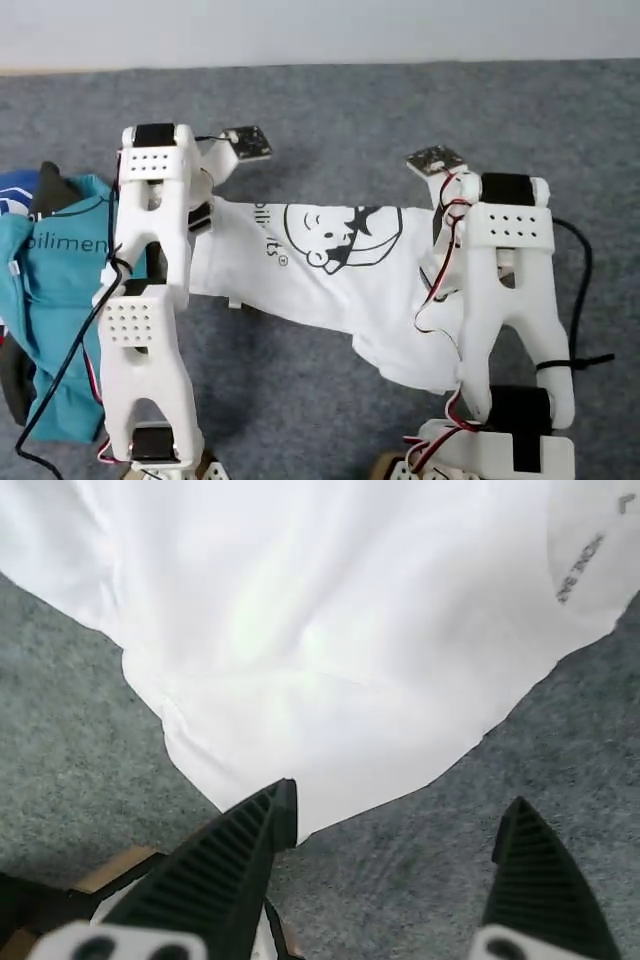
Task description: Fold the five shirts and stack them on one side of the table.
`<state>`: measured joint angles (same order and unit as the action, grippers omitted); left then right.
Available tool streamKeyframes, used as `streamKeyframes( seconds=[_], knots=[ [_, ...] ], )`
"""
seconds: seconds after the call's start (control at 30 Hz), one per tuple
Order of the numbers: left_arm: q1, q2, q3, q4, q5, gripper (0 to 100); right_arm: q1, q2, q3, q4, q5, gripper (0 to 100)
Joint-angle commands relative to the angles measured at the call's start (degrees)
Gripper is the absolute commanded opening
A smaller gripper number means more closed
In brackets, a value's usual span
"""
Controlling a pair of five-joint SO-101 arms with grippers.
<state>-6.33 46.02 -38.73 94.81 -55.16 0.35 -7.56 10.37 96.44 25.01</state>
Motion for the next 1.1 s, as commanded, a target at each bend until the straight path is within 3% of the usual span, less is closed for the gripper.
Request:
streamKeyframes(
  seconds=[0.0, 0.13, 0.3, 0.5, 0.57, 0.77, 1.07],
  knots=[
    [-1.3, -0.4, 1.2, -5.5, 4.3, 8, 0.7, -2.2, -3.2, -0.6, -0.7, 31.4],
    [-2.5, -0.4, 2.6, -12.9, 9.1, 12, 1.2, -2.1, -3.0, -2.5, -0.7, 31.4],
    [-2.2, -1.0, 1.5, -14.4, 12.3, 11, 2.9, -0.8, 0.9, -19.8, -0.7, 30.7],
    [-1.3, -1.1, -4.5, -8.1, 17.0, 11, 2.8, 9.9, 1.4, -37.8, -0.6, 8.7],
    [-0.5, -1.1, -6.9, -4.9, 17.0, 7, 2.5, 13.6, -1.3, -39.3, -0.7, 0.9],
    [2.6, -0.5, -13.2, 2.5, 17.4, 2, -0.1, 22.8, -8.5, -39.5, -0.7, 0.9],
    [6.2, 6.2, -7.5, -3.9, 19.5, 2, 1.9, 43.9, -26.7, -41.2, -0.5, 1.0]
  ],
)
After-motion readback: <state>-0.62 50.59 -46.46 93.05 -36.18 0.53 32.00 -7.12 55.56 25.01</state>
